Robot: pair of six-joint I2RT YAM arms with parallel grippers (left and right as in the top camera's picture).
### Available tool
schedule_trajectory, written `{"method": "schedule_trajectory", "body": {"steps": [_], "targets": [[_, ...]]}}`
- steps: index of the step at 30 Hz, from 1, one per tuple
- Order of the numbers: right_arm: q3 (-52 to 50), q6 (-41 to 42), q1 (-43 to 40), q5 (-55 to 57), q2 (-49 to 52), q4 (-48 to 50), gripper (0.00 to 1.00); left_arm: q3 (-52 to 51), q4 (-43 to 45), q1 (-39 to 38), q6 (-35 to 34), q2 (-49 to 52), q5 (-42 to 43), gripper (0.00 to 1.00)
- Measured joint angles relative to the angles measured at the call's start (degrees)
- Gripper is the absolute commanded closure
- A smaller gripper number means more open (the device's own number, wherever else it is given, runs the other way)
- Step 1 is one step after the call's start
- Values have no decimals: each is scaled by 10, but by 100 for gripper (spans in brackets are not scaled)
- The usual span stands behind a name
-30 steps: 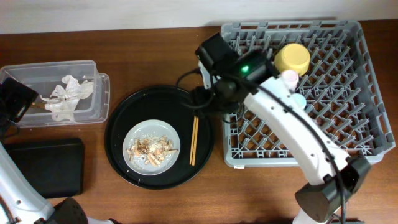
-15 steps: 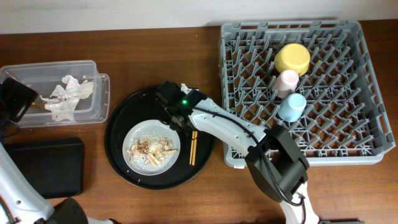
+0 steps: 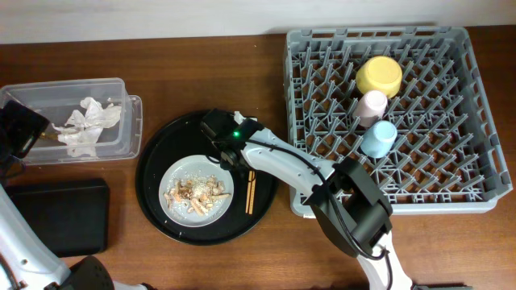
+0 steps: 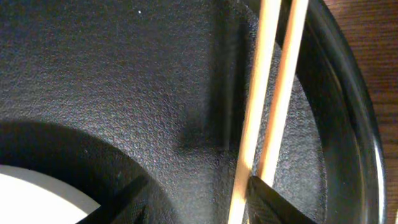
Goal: Sort waste into correct bins and load items into the dishwasher rack
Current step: 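Grasp the chopsticks with the right gripper and lift them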
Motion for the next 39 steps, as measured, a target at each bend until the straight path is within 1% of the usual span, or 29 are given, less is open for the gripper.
{"method": "schedule_trajectory", "body": {"steps": [3,4,5,7,10,11,13,14,16,17,19,20,21,22,23,24,25,27,28,29,30,32,33,34,36,38,39], "targets": [[0,0,0,2,23,7,49,0,0,0,0,0,0,1],[0,0,1,4,23,9,51,0,0,0,0,0,0,1],[0,-1,1,5,23,9,66,0,0,0,0,0,0,1],[0,0,1,9,23,9,88,0,0,0,0,0,0,1],[0,-2,1,11,23,11,96,0,0,0,0,0,0,1],[0,-3,1,10,23,9,96,0,0,0,0,0,0,1],[1,-5,-2,2,15,-40,96,0,0,0,0,0,0,1],[2,-31,-8,-3,10,-53,96,0,0,0,0,0,0,1],[24,-98,-58,-27,-49,-84,96,0,0,0,0,0,0,1],[41,-154,-104,-59,-97,-86,96,0,0,0,0,0,0,1],[67,-209,-179,-105,-159,-82,96,0,0,0,0,0,0,1],[75,-238,-234,-133,-187,-82,96,0,0,0,0,0,0,1],[76,-275,-297,-165,-196,-83,96,0,0,0,0,0,0,1],[76,-302,-327,-178,-189,-85,96,0,0,0,0,0,0,1],[76,-351,-350,-204,-182,-85,96,0,0,0,0,0,0,1],[76,-431,-381,-236,-164,-83,91,0,0,0,0,0,0,1],[76,-445,-385,-239,-158,-79,85,0,0,0,0,0,0,1],[76,-463,-386,-243,-136,-66,54,0,0,0,0,0,0,1],[76,-469,-386,-243,-125,-67,33,0,0,0,0,0,0,1],[76,-473,-386,-243,-113,-67,19,0,0,0,0,0,0,1],[76,-472,-386,-243,-105,-73,16,0,0,0,0,0,0,1],[76,-458,-386,-243,-103,-84,16,0,0,0,0,0,0,1],[76,-446,-386,-266,-103,-103,16,0,0,0,0,0,0,1],[76,-441,-386,-284,-103,-113,19,0,0,0,0,0,0,1],[76,-435,-377,-334,-103,-151,19,0,0,0,0,0,0,1],[76,-415,-331,-351,-103,-174,20,0,0,0,0,0,0,1],[76,-386,-295,-329,-103,-177,20,0,0,0,0,0,0,1]]}}
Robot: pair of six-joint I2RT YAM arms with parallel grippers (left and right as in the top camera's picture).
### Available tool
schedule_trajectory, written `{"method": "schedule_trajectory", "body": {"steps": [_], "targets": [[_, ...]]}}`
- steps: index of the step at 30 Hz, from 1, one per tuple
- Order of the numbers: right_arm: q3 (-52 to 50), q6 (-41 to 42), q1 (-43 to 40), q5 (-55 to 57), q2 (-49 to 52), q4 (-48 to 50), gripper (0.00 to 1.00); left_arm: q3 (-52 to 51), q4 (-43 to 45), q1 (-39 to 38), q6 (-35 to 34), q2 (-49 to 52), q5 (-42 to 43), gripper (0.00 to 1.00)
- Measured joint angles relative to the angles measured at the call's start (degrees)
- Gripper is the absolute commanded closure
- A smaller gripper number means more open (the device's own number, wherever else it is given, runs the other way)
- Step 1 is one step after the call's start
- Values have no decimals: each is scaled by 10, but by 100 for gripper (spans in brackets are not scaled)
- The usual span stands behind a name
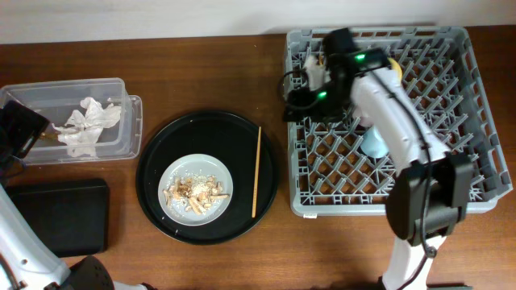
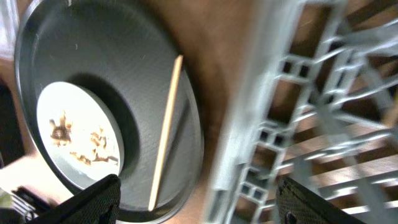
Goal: Sort waste into correct bins and load items into the dishwasher rack
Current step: 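Grasp the chopsticks with the right gripper and lift them, then place the chopsticks upright in the dish rack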
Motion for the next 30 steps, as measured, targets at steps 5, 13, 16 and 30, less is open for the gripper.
{"method": "schedule_trajectory", "body": {"steps": [5,13,16,30], "targets": [[0,130,151,110,0,-2,19,0,0,0,0,0,0,1],[-79,321,254,252,55,97,31,0,0,0,0,0,0,1],[-88,330,254,271,85,126,51,0,0,0,0,0,0,1],[-111,304,210,277,101,208,96,0,0,0,0,0,0,1]]}}
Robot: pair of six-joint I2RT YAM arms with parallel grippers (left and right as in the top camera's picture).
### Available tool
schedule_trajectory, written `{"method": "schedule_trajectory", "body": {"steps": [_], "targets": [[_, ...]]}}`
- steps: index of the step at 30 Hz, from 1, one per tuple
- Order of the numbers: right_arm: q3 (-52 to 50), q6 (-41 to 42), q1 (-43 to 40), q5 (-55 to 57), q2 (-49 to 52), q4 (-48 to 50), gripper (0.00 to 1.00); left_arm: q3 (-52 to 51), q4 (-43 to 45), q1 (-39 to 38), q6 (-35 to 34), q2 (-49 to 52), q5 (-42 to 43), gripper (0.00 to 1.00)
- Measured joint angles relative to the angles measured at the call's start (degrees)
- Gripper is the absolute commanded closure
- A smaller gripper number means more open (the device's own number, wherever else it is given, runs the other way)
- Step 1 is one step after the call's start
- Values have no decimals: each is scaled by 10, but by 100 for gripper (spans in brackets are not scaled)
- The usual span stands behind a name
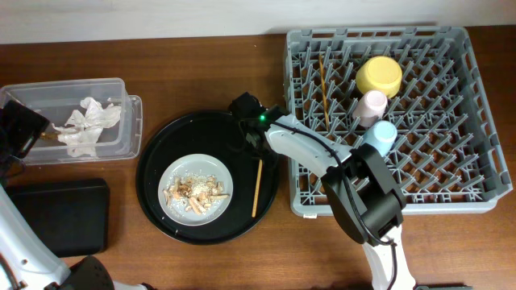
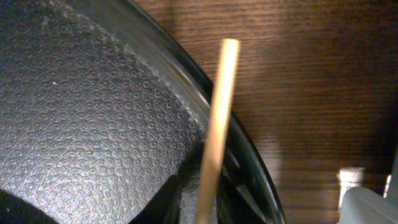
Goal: Sort waste into correct bins and load items into the dishwasher rack
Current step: 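Place the chopsticks upright in the dish rack, then grasp the white plate of food scraps with the left gripper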
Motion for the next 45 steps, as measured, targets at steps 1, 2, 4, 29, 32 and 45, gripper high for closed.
{"method": "schedule_trajectory", "body": {"steps": [1,2,4,29,32,45], "targets": [[0,-1,0,-2,0,0,96,0,0,0,0,0,0,1],[0,6,0,-11,0,1,96,0,0,0,0,0,0,1],[2,5,0,-37,0,-4,96,0,0,0,0,0,0,1],[276,-322,-265,-71,-36,-249,0,0,0,0,0,0,0,1],[348,-294,-266,-71,-40,-345,2,0,0,0,0,0,0,1],[603,-321,-570,8,-215,-514,2,0,0,0,0,0,0,1]]}}
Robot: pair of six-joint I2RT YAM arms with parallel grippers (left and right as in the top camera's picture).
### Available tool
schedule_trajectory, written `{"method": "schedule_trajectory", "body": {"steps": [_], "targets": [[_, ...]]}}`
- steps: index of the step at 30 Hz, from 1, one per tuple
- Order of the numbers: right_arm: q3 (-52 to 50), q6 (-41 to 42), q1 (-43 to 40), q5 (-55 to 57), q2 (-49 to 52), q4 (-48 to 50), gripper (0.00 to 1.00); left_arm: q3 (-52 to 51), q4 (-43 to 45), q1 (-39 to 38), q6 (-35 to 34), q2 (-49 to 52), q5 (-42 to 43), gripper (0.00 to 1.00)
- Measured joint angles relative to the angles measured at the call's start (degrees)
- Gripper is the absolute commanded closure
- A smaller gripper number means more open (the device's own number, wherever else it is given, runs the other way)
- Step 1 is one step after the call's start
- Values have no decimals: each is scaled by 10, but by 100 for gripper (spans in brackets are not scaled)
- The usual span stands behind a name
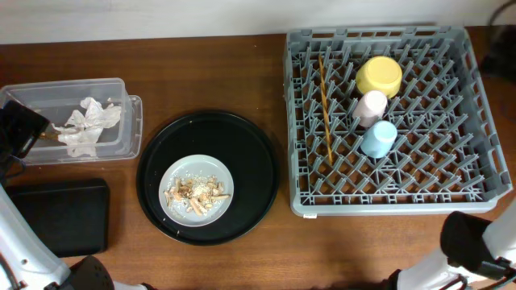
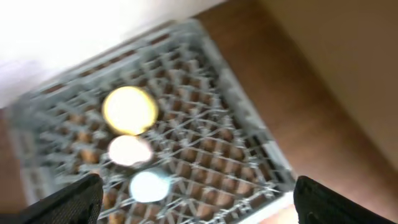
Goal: Sort waste into correct bins and load items into the dishwasher rack
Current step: 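Grasp the white plate of food scraps with the left gripper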
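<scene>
Two wooden chopsticks (image 1: 325, 109) lie end to end on the left side of the grey dishwasher rack (image 1: 459, 201). A yellow cup (image 1: 379, 76), a pink cup (image 1: 372, 105) and a blue cup (image 1: 377, 138) stand in the rack. A white plate with food scraps (image 1: 196, 191) sits on the round black tray (image 1: 258, 153). My right gripper (image 2: 199, 208) is open, high above the rack (image 2: 249, 134), in a blurred view. My left gripper (image 1: 20, 129) is at the clear bin's left end; its jaws do not show.
The clear plastic bin (image 1: 121, 149) at the left holds crumpled white tissue (image 1: 89, 125). A black bin (image 1: 56, 213) sits at the front left. The right arm's base (image 1: 476, 242) is at the front right corner.
The chopstick that lay on the tray is now in the rack, below the first one. My right gripper has left the tray's rim and is open high over the rack.
My right gripper was down at two chopsticks on the tray beside the plate. Then it was over the rack's far left with one chopstick still on the tray. Then one chopstick lay in the rack and the gripper was back at the tray. Now both lie in the rack.
</scene>
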Motion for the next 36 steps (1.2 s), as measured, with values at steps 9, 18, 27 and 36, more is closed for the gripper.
{"method": "schedule_trajectory", "body": {"steps": [9,18,27,36], "targets": [[0,-16,-36,8,0,0,2,0,0,1,16,0,91,1],[0,-17,-36,10,0,0,2,-198,18,-380,80,-30,130,1],[0,-17,-36,10,0,0,2,-254,100,-629,-92,-13,13,50],[0,-17,-36,9,0,0,2,-296,223,-648,-205,223,-55,65]]}}
